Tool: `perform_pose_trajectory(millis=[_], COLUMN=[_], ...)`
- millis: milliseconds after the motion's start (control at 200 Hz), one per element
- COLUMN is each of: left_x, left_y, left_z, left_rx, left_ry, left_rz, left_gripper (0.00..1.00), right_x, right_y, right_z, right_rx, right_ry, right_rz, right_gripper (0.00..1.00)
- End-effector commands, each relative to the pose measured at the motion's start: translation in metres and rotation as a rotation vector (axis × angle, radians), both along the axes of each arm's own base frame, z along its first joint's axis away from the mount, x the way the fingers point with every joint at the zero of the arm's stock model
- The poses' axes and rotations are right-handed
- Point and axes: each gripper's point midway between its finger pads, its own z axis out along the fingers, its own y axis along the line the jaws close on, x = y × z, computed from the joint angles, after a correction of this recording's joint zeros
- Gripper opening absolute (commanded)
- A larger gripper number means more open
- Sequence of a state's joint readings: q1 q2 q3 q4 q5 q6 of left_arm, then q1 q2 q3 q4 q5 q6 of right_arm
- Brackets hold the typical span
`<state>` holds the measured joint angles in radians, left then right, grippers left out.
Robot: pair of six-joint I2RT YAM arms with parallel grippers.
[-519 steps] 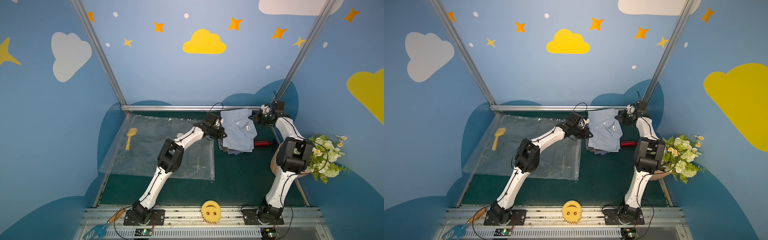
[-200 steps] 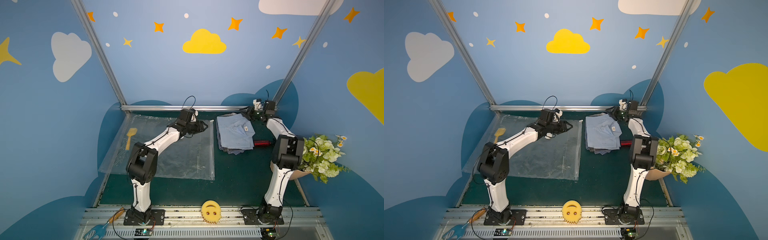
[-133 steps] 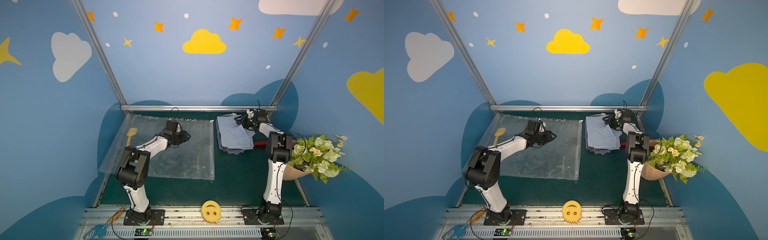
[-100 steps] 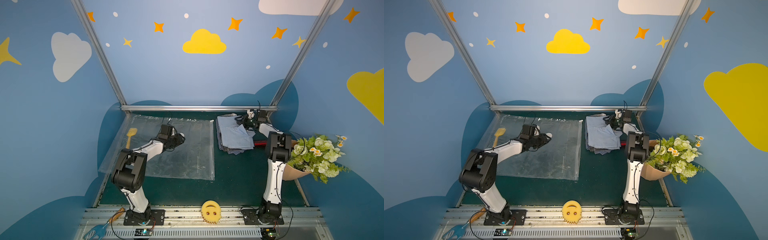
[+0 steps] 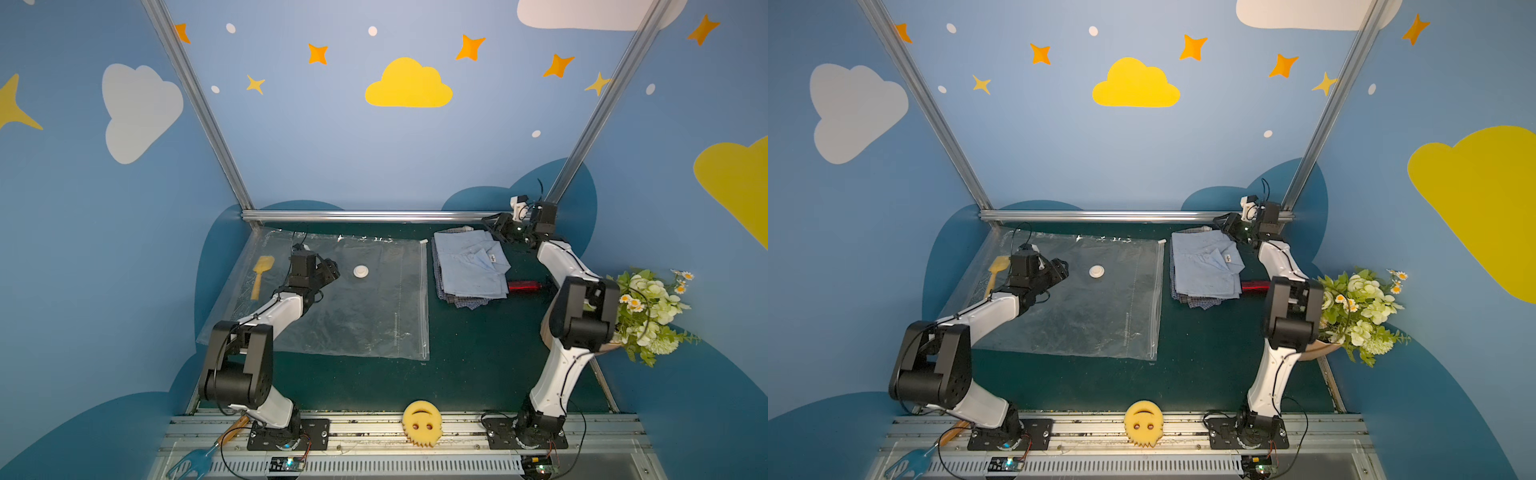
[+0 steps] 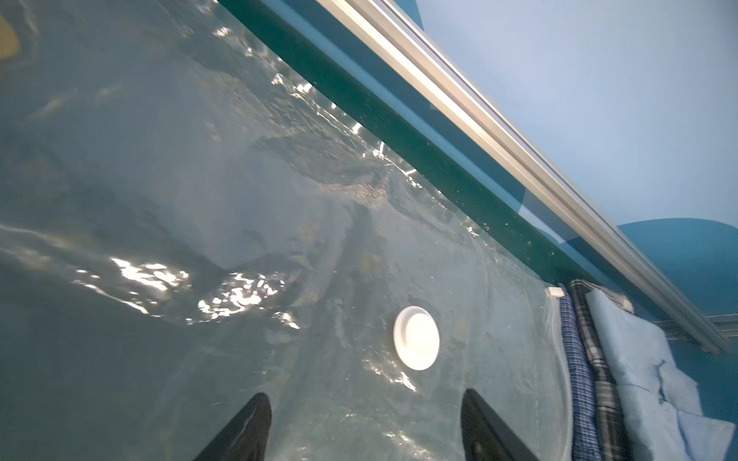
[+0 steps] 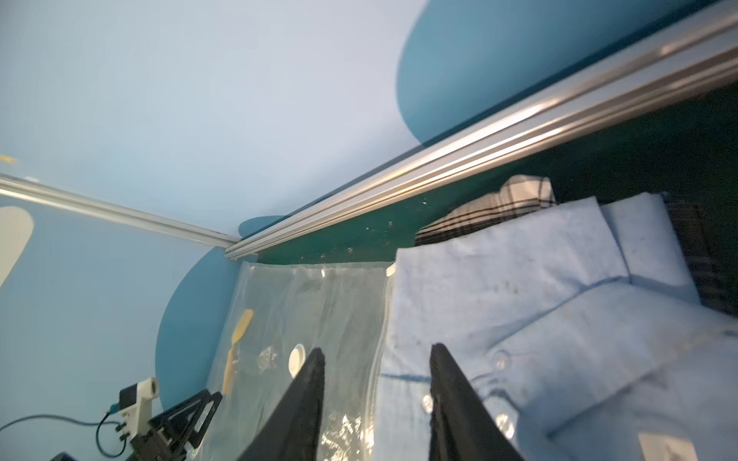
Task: Take the shirt out of the vacuum bag
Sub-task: Reset both arms
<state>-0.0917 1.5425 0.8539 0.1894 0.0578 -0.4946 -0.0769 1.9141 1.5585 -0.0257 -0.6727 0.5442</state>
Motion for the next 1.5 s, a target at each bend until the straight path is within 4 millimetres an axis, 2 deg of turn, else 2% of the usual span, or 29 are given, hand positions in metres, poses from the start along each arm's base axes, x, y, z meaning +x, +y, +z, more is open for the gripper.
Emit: perform_pose_trajectory(millis=[0, 175, 290, 380, 401, 456, 526, 691, 861, 946, 966, 1046, 1161, 1227, 1277, 1372, 1492], left_x=[-0.008, -0.037, -0.05, -0.054, -0.055, -0.058, -0.056, -0.054, -0.061, -0.07, -0.071, -0.077, -0.07, -0.065, -0.06, -0.05, -0.052], left_y=[0.03, 0.075, 0.099, 0.106, 0.107, 0.113, 0.111, 0.114, 0.113, 0.116, 0.116, 0.115, 0.109, 0.105, 0.103, 0.096, 0.089], left_z=[0.01, 0.001, 0.004, 0.008, 0.007, 0.006, 0.008, 0.006, 0.007, -0.003, -0.006, -0.019, -0.023, -0.03, -0.035, -0.04, -0.042], left_rx=[0.138, 0.292, 0.297, 0.336, 0.349, 0.361, 0.375, 0.442, 0.472, 0.486, 0.488, 0.488, 0.489, 0.492, 0.49, 0.492, 0.48], left_ry=[-0.046, -0.029, -0.042, -0.066, -0.065, -0.074, -0.078, -0.037, -0.056, -0.034, -0.033, -0.052, -0.132, -0.107, -0.112, -0.073, -0.099], left_rz=[0.106, 0.282, 0.36, 0.371, 0.374, 0.401, 0.376, 0.349, 0.33, 0.336, 0.336, 0.334, 0.297, 0.265, 0.252, 0.192, 0.153], left_gripper=[0.79, 0.83, 0.84, 0.85, 0.85, 0.86, 0.87, 0.92, 0.97, 0.99, 1.0, 1.0, 1.0, 1.0, 1.0, 1.0, 1.0], right_x=[-0.028, -0.087, -0.122, -0.142, -0.15, -0.161, -0.171, -0.174, -0.165, -0.164, -0.162, -0.163, -0.162, -0.161, -0.158, -0.159, -0.157], right_y=[-0.007, -0.024, -0.042, -0.058, -0.062, -0.073, -0.084, -0.091, -0.088, -0.08, -0.079, -0.074, -0.062, -0.063, -0.06, -0.058, -0.057], right_z=[0.005, -0.016, -0.041, -0.053, -0.067, -0.08, -0.099, -0.125, -0.134, -0.139, -0.134, -0.134, -0.139, -0.15, -0.148, -0.151, -0.15], right_rx=[-0.081, -0.276, -0.4, -0.497, -0.524, -0.582, -0.646, -0.696, -0.675, -0.666, -0.662, -0.658, -0.667, -0.671, -0.671, -0.686, -0.702], right_ry=[-0.066, -0.067, -0.134, -0.195, -0.18, -0.184, -0.156, -0.152, -0.162, -0.183, -0.212, -0.232, -0.257, -0.257, -0.292, -0.248, -0.252], right_rz=[-0.044, -0.162, -0.248, -0.336, -0.351, -0.397, -0.431, -0.447, -0.428, -0.381, -0.386, -0.354, -0.299, -0.305, -0.306, -0.279, -0.285], right_gripper=[0.42, 0.42, 0.42, 0.45, 0.46, 0.48, 0.49, 0.5, 0.51, 0.51, 0.51, 0.52, 0.53, 0.55, 0.56, 0.58, 0.61])
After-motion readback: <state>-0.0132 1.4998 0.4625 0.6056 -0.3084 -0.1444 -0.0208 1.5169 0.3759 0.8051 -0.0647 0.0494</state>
